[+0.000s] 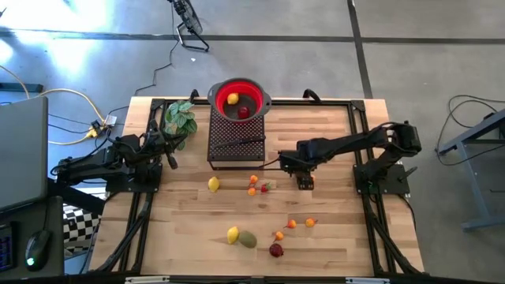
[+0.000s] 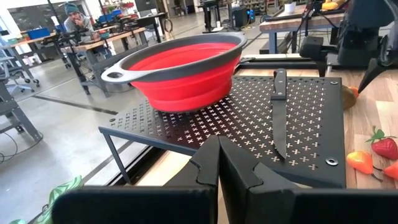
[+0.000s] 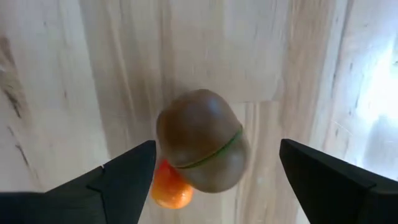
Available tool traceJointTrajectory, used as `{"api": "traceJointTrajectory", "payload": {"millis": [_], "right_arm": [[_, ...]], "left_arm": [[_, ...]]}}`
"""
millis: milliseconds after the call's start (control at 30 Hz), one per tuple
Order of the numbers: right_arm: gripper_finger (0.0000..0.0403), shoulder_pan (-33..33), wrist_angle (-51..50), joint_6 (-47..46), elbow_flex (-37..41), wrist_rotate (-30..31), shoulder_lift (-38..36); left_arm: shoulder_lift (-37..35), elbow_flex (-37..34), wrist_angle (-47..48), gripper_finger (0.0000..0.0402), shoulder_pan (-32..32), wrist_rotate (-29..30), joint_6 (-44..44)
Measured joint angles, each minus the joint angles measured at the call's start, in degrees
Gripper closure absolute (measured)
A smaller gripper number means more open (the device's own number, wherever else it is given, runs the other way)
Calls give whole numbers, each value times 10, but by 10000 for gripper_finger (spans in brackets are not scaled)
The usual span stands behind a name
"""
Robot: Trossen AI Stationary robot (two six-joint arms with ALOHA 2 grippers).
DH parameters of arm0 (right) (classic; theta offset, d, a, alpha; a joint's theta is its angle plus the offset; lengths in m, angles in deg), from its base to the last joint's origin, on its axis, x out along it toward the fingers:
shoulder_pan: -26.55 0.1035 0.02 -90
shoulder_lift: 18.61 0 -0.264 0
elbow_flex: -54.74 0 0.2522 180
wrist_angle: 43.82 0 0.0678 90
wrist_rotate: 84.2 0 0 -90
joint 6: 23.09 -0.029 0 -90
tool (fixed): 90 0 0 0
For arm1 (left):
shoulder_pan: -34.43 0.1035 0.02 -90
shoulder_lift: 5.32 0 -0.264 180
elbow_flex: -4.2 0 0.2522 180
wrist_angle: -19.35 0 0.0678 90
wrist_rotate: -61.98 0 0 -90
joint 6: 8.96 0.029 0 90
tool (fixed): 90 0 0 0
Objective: Pick & Place Fruit
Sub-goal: Put the top kiwi into the red strainer bowl
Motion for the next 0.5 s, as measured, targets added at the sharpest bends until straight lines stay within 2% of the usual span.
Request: {"api": "traceJointTrajectory", "payload": {"millis": [300, 500], "right_arm": [[69, 0, 6, 14, 3, -9, 0], [69, 0, 65, -1, 59, -20, 0]], "left_arm": [[0, 0, 5, 402, 0, 0, 0], [0, 0, 7, 402, 0, 0, 0]]}}
